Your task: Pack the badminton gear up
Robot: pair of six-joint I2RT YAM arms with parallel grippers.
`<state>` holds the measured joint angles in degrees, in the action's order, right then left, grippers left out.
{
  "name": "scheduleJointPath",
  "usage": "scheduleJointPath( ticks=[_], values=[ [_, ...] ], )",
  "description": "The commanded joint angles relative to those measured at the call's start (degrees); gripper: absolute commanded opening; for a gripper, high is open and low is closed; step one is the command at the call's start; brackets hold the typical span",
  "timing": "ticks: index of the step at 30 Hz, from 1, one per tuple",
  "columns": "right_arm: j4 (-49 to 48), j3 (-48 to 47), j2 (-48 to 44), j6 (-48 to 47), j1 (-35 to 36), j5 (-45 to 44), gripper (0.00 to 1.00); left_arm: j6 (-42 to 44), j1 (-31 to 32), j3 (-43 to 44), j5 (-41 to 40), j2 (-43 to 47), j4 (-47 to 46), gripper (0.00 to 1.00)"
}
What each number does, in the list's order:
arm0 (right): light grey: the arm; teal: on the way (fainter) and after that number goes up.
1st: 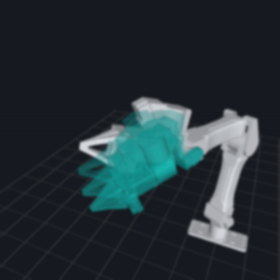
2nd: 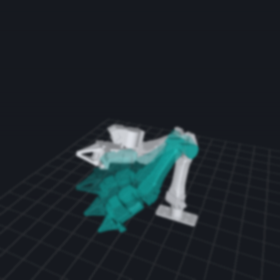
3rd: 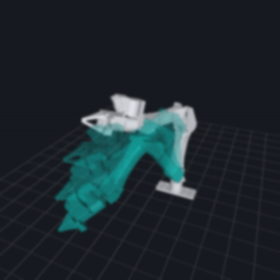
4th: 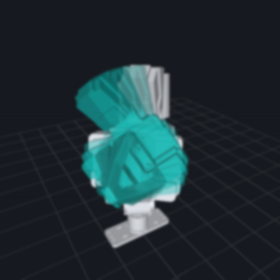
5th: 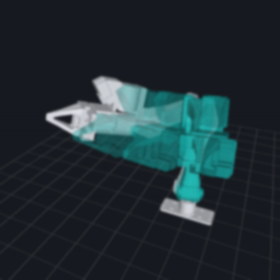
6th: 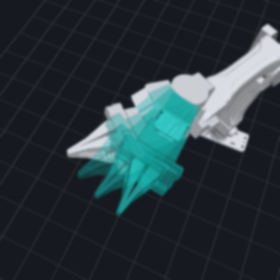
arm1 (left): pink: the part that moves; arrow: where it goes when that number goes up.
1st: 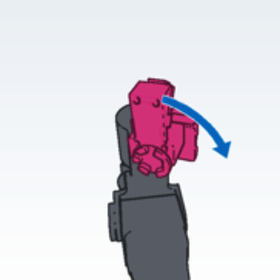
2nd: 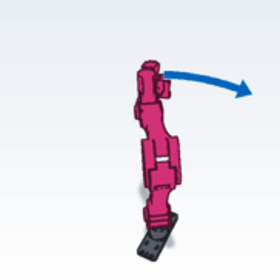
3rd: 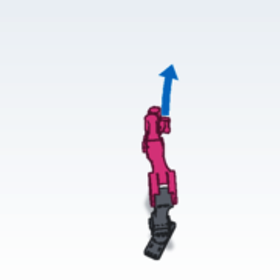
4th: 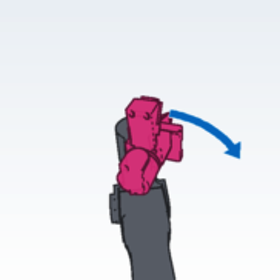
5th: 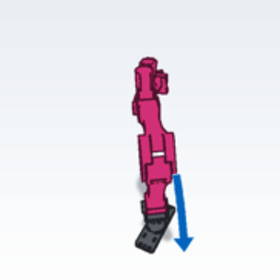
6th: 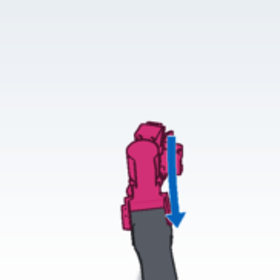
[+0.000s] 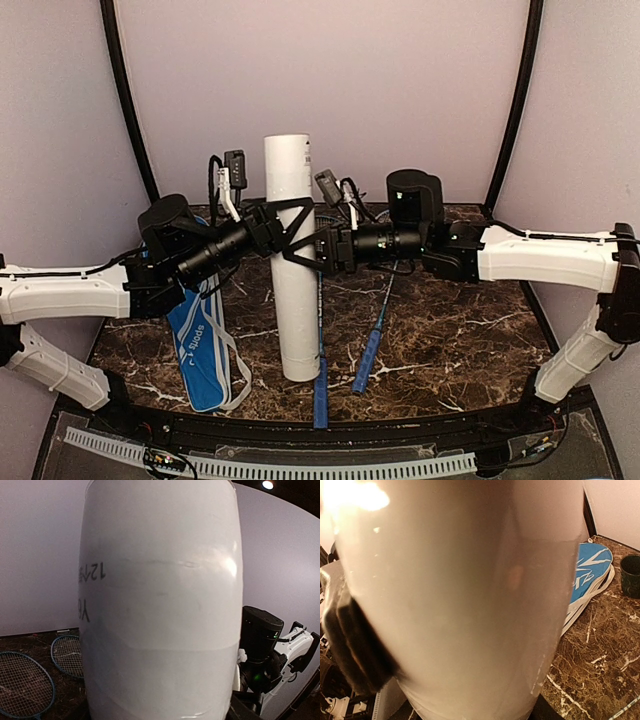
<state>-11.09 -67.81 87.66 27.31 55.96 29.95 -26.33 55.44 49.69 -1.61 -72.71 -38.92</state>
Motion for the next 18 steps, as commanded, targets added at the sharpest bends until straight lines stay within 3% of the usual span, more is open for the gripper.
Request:
scheduleJointPath(
  ticks=[1,4,8,11,14,18],
  values=[
    [-2.8,-1.0,-1.0,0.1,0.2,1.3,0.44,-1.9,-1.1,-1.0,0.3,2.8,-5.8,0.47],
    [-2.1,-1.1,-1.2,0.3,-0.1,1.6,0.44,-2.1,-1.3,-1.2,0.1,2.6,-5.3,0.51],
    [-0.7,-0.4,-2.0,1.3,-1.9,2.3,0.43,-1.7,-1.8,-0.7,-1.2,3.1,-1.9,0.72],
    [2.5,0.9,-4.3,1.9,-5.4,2.2,0.43,0.1,-1.9,0.7,-2.2,4.6,5.7,0.85],
    [12.2,1.2,-8.2,-0.2,-9.4,0.0,0.43,2.0,-2.1,2.2,-4.7,6.4,15.1,0.96],
    [32.7,0.2,-14.4,-5.1,-15.7,-6.0,0.43,4.4,-2.6,1.7,-8.2,9.4,24.3,0.99]
  ],
)
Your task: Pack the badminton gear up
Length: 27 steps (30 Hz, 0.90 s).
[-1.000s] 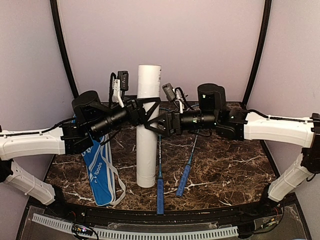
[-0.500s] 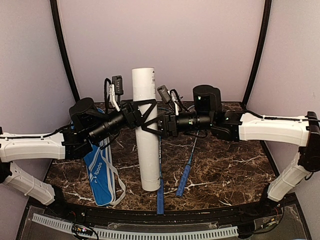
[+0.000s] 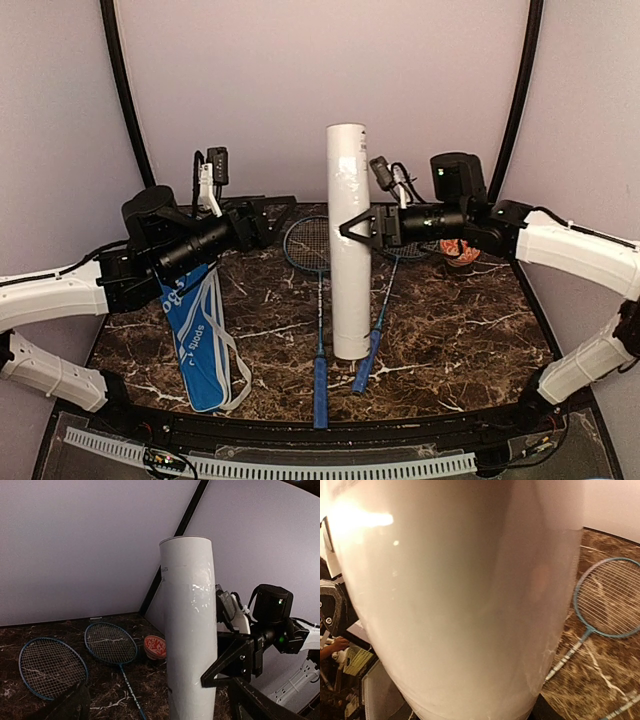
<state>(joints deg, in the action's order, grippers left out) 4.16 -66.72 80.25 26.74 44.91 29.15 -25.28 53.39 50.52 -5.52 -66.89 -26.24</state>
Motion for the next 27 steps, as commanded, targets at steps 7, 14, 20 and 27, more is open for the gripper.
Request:
scheduleJointPath(
  ticks=[7,14,20,27],
  values=[
    [45.8,-3.8,-8.1,-10.5,-13.4,-19.0,0.45,5.0,-2.3,-0.4,-5.5,5.1,18.4,0.99],
    [54.0,-4.2,-1.7,-12.7,-16.7,-29.0,0.46,5.0,-3.7,-1.3,-3.6,4.6,17.6,0.99],
    [55.8,-4.8,6.3,-15.7,-19.7,-33.9,0.43,5.7,-5.2,-1.8,-4.5,4.7,19.7,0.99],
    [55.5,-5.3,16.5,-16.4,-21.8,-38.3,0.44,5.1,-7.0,-1.7,-6.0,3.9,23.3,0.99]
  ],
)
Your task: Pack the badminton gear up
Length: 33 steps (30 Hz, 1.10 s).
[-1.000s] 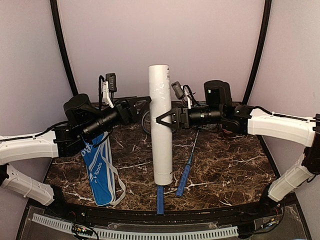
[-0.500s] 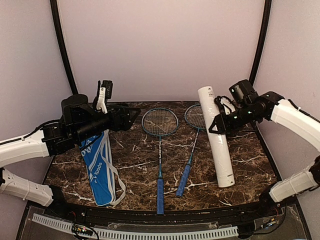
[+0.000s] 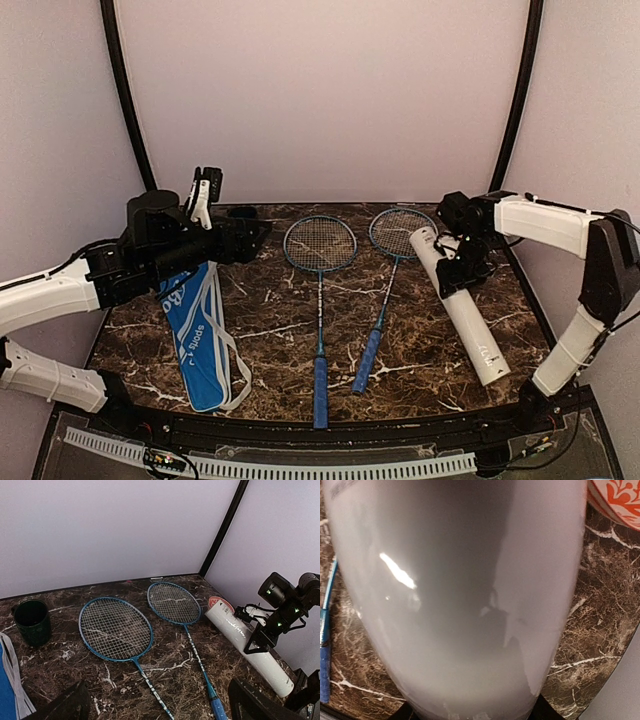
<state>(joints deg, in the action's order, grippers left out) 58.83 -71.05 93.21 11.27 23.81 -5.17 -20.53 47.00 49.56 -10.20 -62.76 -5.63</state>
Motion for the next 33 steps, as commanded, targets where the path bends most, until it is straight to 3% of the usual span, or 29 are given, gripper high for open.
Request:
scheduleJointPath(
  ticks=[1,8,15,19,23,29,33],
  values=[
    [0.8,-0.8,4.5,-0.8,-0.8,-4.4,0.44,0.4,-0.7,-0.6,-1.7,-0.3,3.2,0.99],
    [0.1,0.6,9.5,0.0,-2.4,-8.7,0.49,-4.7,-2.2,2.4,-9.7,-3.4,13.0,0.99],
    [-1.7,1.0,9.7,0.3,-2.5,-8.9,0.80,-10.1,-5.6,4.5,-13.1,-6.8,21.8,0.99],
    [-2.6,0.0,7.2,-0.1,-2.5,-8.3,0.88,-10.4,-11.1,3.4,-7.3,-6.9,24.2,0.99],
    [-3.6,-2.8,3.4,0.0,-2.5,-7.4,0.98,-11.7,-18.8,2.4,-7.2,-6.4,27.7,0.99],
    [-7.7,-8.0,-1.4,-0.8,-2.5,-3.5,1.00,-10.0,-26.6,3.3,-5.4,-7.6,28.3,0.97],
    [-12.7,-8.3,-5.0,-1.6,-2.5,2.3,1.00,-8.2,-28.7,6.1,-4.4,-12.1,28.7,0.81]
  ],
)
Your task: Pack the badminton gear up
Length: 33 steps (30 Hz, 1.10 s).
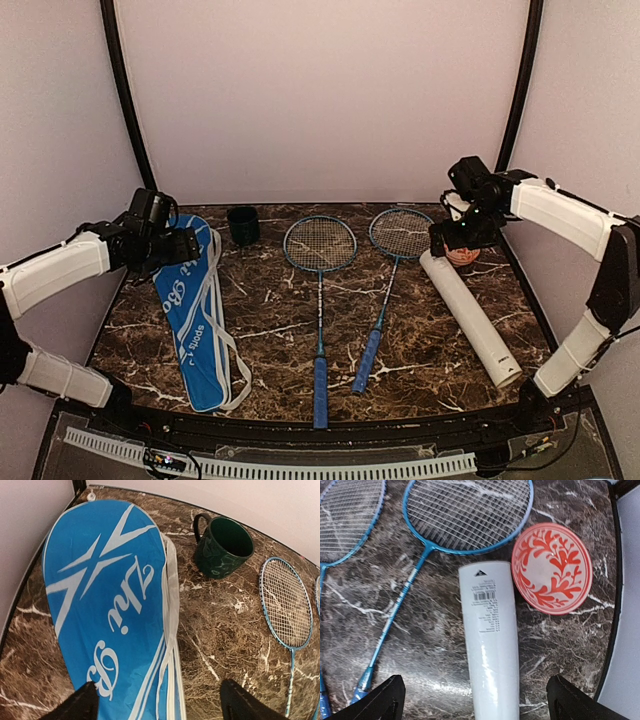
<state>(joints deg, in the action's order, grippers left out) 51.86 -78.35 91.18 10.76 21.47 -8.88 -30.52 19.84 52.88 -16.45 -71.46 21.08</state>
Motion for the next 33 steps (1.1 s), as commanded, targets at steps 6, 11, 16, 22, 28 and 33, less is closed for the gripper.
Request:
scheduleJointPath(
  ticks=[6,11,16,22,28,33],
  values=[
    [-10.4,0.4,-4.8,-2.0,0.7,13.8,0.98,0.5,-3.6,3.0,4.9,-9.6,1.9,0.52],
    [-12.8,2.8,-7.3,-2.2,1.2,16.6,0.98,-1.1,-3.5,-2.6,10.0,-11.0,-3.2,0.39],
    [-13.6,4.4,-8.7,-2.7,1.2,17.0,0.98,-2.4,-3.5,-4.1,11.3,-14.7,-5.3,0.42],
    [-14.2,5.6,-9.4,-2.9,1.1,17.2,0.98,-2.7,-3.6,-3.8,12.3,-19.1,-7.2,0.41],
    [-14.3,5.6,-9.7,-2.6,1.1,18.0,0.98,-2.6,-3.4,-1.7,16.0,-22.0,-9.4,0.14],
    [-15.6,5.7,-9.8,-2.0,1.1,20.8,0.98,-1.3,-0.9,3.1,17.3,-22.9,-9.7,0.00]
  ],
)
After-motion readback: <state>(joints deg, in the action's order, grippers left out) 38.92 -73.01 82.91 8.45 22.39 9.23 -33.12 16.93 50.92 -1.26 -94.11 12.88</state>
